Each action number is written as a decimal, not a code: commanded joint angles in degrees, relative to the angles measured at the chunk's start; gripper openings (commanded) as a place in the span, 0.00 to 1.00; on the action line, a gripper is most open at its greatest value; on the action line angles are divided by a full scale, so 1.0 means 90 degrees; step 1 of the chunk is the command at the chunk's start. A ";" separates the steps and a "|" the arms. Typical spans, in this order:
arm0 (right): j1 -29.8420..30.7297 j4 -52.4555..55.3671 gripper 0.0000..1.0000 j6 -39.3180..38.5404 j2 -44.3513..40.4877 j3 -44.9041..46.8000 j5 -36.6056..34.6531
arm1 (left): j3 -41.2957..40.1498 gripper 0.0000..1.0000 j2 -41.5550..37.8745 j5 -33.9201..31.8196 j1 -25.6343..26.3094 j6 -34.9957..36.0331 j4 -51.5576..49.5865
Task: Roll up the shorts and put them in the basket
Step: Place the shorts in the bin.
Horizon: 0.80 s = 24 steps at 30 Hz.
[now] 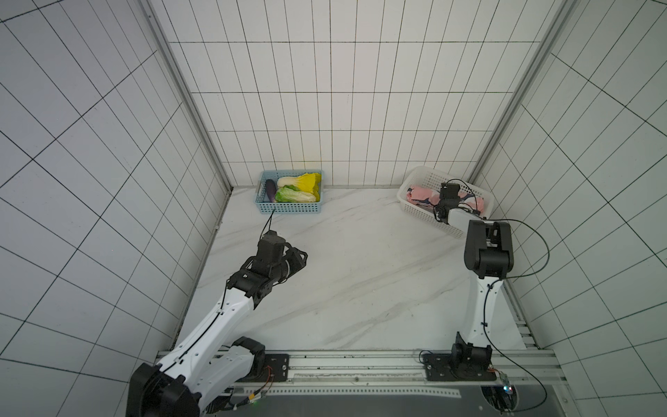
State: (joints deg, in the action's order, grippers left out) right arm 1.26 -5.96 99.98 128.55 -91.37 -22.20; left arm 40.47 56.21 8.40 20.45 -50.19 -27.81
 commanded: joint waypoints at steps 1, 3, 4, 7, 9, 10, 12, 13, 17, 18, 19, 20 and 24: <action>-0.0052 0.0434 0.52 0.0296 -0.0363 -0.0066 0.0410 | -0.0036 0.41 -0.0042 -0.0018 -0.0028 -0.0084 0.0197; -0.0061 0.0607 0.72 0.0199 -0.0559 -0.0062 0.0599 | -0.0005 0.41 -0.0020 0.0013 -0.0026 -0.0127 0.0286; -0.0062 0.0609 1.00 0.0130 -0.0680 -0.0030 0.0711 | 0.0020 0.41 -0.0024 0.0004 -0.0033 -0.0144 0.0319; -0.0045 0.0404 0.99 -0.0240 -0.1100 0.0158 0.0974 | 0.0088 0.41 -0.0075 -0.0087 -0.0026 -0.0141 0.0378; -0.0011 0.0083 0.99 -0.0467 -0.1452 0.0461 0.1093 | 0.0164 0.43 -0.0093 -0.0182 -0.0030 -0.0092 0.0419; -0.0021 -0.0025 0.99 -0.0640 -0.1621 0.0575 0.1315 | 0.0230 0.45 -0.0106 -0.0263 -0.0031 -0.0056 0.0424; 0.0013 -0.0105 0.99 -0.1094 -0.1972 0.0821 0.1719 | 0.0377 0.52 -0.0094 -0.0400 -0.0026 0.0068 0.0398; 0.0042 -0.0126 0.99 -0.1395 -0.2234 0.1010 0.1923 | 0.0468 0.59 -0.0081 -0.0528 -0.0033 0.0143 0.0374; 0.0295 0.0094 0.99 -0.3214 -0.3196 0.1806 0.2371 | 0.0847 0.83 0.0021 -0.1260 -0.0032 0.0553 0.0210; 0.0377 0.0227 0.99 -0.3903 -0.3451 0.2012 0.2387 | 0.0967 0.98 0.0031 -0.1504 -0.0027 0.0732 0.0110; 0.0420 0.0441 0.99 -0.4580 -0.3681 0.2221 0.2464 | 0.1063 0.98 0.0051 -0.1753 -0.0033 0.0955 0.0096; 0.0490 0.0637 0.99 -0.5177 -0.3887 0.2416 0.2426 | 0.1163 0.98 0.0078 -0.1991 -0.0032 0.1159 0.0015; 0.0790 0.1318 0.99 -0.7499 -0.4905 0.3460 0.1744 | 0.1556 0.97 0.0289 -0.3147 -0.0116 0.2094 -0.0316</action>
State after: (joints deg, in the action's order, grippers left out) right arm 6.76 -1.21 53.98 88.86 -65.93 -3.09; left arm 52.47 57.63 -9.52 20.05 -39.24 -28.05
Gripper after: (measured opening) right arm 0.991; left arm 0.976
